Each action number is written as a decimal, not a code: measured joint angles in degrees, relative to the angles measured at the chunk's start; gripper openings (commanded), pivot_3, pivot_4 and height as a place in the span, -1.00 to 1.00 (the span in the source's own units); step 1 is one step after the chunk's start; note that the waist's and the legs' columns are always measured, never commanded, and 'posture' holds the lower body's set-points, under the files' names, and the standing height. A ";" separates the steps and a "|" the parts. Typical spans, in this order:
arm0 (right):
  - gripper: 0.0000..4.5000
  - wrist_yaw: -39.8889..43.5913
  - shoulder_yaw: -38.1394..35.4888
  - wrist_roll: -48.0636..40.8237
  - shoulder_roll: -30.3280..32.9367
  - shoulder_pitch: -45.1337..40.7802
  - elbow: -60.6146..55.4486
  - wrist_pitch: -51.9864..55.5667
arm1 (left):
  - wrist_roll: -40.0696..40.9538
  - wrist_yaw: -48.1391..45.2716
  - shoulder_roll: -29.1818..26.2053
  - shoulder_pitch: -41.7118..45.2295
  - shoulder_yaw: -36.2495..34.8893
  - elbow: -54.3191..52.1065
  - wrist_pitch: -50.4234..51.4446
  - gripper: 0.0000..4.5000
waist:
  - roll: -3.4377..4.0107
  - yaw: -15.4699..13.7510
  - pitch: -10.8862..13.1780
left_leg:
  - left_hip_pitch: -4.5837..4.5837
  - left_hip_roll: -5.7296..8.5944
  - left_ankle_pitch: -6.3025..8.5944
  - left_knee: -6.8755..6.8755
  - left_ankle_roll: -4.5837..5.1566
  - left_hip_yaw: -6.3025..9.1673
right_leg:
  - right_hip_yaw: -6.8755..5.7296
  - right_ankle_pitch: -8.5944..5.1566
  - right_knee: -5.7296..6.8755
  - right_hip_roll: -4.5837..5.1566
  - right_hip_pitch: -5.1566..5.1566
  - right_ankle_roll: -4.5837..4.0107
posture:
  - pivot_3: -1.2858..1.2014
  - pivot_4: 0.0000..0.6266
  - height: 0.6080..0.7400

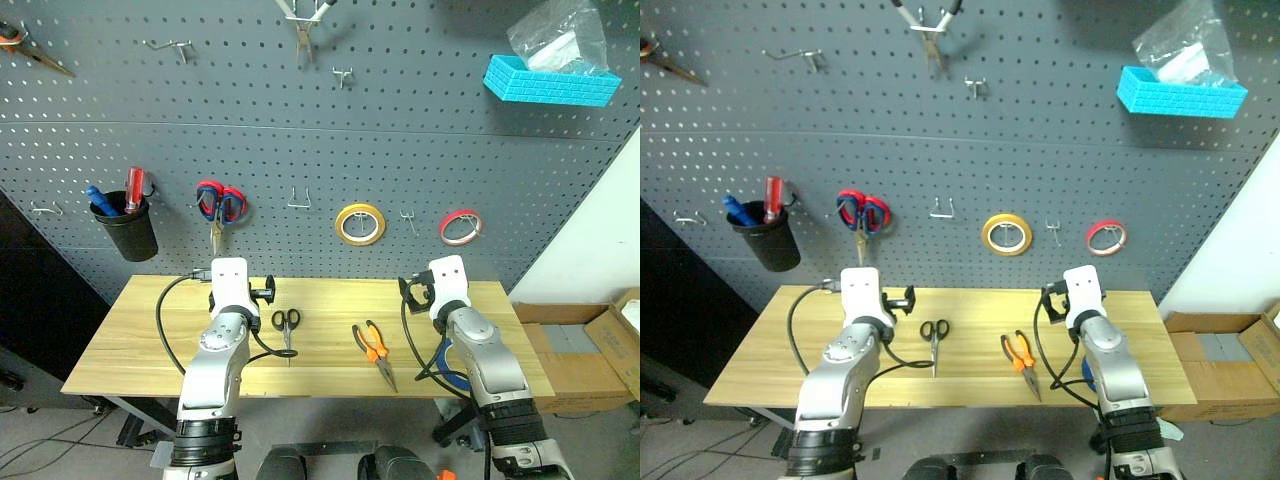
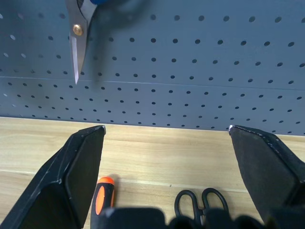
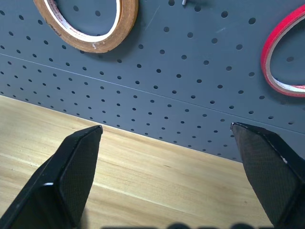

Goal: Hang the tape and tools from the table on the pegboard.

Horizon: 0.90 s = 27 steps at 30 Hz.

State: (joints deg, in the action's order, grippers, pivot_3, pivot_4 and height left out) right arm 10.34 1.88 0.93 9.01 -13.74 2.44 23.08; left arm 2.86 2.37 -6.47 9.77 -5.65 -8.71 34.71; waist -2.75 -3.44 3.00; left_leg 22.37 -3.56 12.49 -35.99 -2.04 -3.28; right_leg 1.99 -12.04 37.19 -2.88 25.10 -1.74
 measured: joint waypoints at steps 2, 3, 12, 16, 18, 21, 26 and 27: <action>1.00 1.13 0.08 -0.04 0.99 0.44 -1.14 1.20 | 0.04 -2.55 -1.40 -0.06 1.65 0.00 0.00 0.98 | 0.04 0.10 0.05 | 0.00 0.01 0.00 0.00 0.00 0.00 | 0.00 -0.01 0.00 0.00 0.00 -0.01 | 0.21 -0.83 1.00; 1.00 1.88 0.12 -0.07 1.72 0.80 -2.05 2.13 | 0.17 -4.49 -2.49 -0.06 2.94 0.00 -0.01 0.98 | 0.05 0.13 0.06 | 0.00 0.01 0.00 0.00 0.00 0.00 | 0.01 -0.02 -0.01 0.00 0.00 -0.03 | 0.21 -0.80 1.00; 1.00 11.24 0.61 -3.82 10.81 2.11 -12.02 20.85 | 4.18 -28.85 -12.14 -0.12 17.22 -2.95 -2.58 0.98 | 0.68 0.63 2.15 | -0.17 0.01 0.00 0.00 0.00 0.00 | 0.16 -0.21 0.02 0.01 -0.03 -0.35 | 0.16 -0.52 1.00; 1.00 14.69 0.50 -7.18 14.59 1.88 -14.77 33.37 | 5.80 -39.10 -14.32 0.53 22.47 -2.64 -6.57 0.98 | 0.77 0.87 3.98 | -0.15 0.01 0.00 0.00 0.00 -0.01 | 0.17 -0.22 0.03 -0.01 -0.01 -0.35 | 0.14 -0.40 1.00; 1.00 15.61 0.39 -8.76 15.72 1.68 -15.18 38.03 | 6.17 -42.28 -14.72 1.06 23.86 -2.37 -7.85 0.98 | 0.84 1.11 4.73 | 0.00 0.01 0.00 0.00 0.01 -0.01 | 0.17 -0.22 0.01 -0.02 0.09 -0.35 | 0.13 -0.34 1.00; 1.00 15.88 0.37 -9.86 17.06 1.30 -15.15 43.00 | 6.18 -46.88 -14.82 3.07 25.56 0.04 -10.81 0.98 | 0.88 1.67 6.07 | 0.20 0.03 -0.01 -0.04 0.02 -0.02 | 0.14 -0.21 -0.02 -0.02 0.20 -0.34 | 0.13 -0.27 1.00; 1.00 15.60 0.29 -11.38 17.50 0.71 -14.77 48.58 | 5.89 -51.99 -14.04 5.70 27.81 5.83 -15.81 0.98 | 0.84 2.04 7.85 | 0.38 0.03 0.07 -0.04 0.13 -0.01 | 0.13 -0.04 -0.14 -0.03 0.28 0.00 | 0.11 -0.13 1.00; 1.00 15.46 0.27 -11.50 17.44 0.61 -14.57 49.23 | 5.70 -52.29 -13.55 6.15 27.89 7.08 -16.90 0.98 | 0.83 2.05 8.18 | 0.41 0.03 0.07 -0.04 0.14 0.00 | 0.13 -0.04 -0.16 -0.03 0.30 0.01 | 0.11 -0.13 1.00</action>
State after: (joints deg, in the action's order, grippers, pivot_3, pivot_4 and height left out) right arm 25.80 2.15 -10.58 26.45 -13.13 -12.13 72.31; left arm 8.57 -49.92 -20.02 15.92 22.24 -1.63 17.82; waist -1.92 -1.39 11.18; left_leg 22.78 -3.54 12.56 -36.03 -1.89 -3.28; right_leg 2.13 -12.08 37.03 -2.91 25.40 -1.73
